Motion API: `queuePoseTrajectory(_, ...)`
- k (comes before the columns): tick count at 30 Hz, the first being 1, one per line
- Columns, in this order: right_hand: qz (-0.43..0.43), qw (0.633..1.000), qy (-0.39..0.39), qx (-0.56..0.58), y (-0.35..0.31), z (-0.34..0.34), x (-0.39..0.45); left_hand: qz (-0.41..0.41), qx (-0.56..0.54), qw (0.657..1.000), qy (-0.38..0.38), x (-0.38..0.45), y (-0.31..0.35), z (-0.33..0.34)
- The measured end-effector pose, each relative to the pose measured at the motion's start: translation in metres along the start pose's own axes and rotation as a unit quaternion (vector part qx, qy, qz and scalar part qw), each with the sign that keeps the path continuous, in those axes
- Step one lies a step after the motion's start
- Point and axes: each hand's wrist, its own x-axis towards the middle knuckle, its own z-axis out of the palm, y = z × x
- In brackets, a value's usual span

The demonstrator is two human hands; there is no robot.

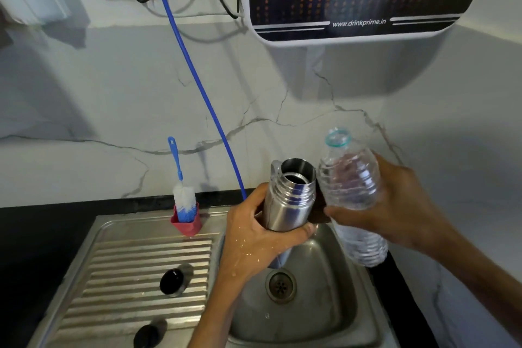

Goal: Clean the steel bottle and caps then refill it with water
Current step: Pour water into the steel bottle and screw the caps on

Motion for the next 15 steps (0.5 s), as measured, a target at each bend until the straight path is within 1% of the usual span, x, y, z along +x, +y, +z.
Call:
queuePoseTrajectory(5,0.063,0.995,-0.024,0.072,0.018,0.046,-0.015,-0.053,0.002,0.999,0.003,-0.010,-0.027,-0.021)
queuePoseTrajectory(7,0.062,0.996,-0.031,0.059,0.024,0.063,-0.020,-0.095,0.007,0.995,0.010,-0.018,-0.046,-0.031)
queuePoseTrajectory(9,0.054,0.995,-0.065,0.052,0.018,0.085,-0.025,-0.135,-0.001,0.991,0.020,-0.031,-0.062,-0.050)
queuePoseTrajectory(11,0.055,0.994,-0.082,0.046,0.015,0.090,-0.040,-0.159,0.001,0.987,0.020,-0.042,-0.077,-0.055)
queuePoseTrajectory(13,0.030,0.991,-0.131,0.021,-0.003,0.136,-0.035,-0.207,0.006,0.976,0.063,-0.060,-0.108,-0.105)
queuePoseTrajectory(15,0.045,0.987,-0.156,-0.020,-0.007,0.146,-0.047,-0.226,0.002,0.970,0.088,-0.071,-0.115,-0.122)
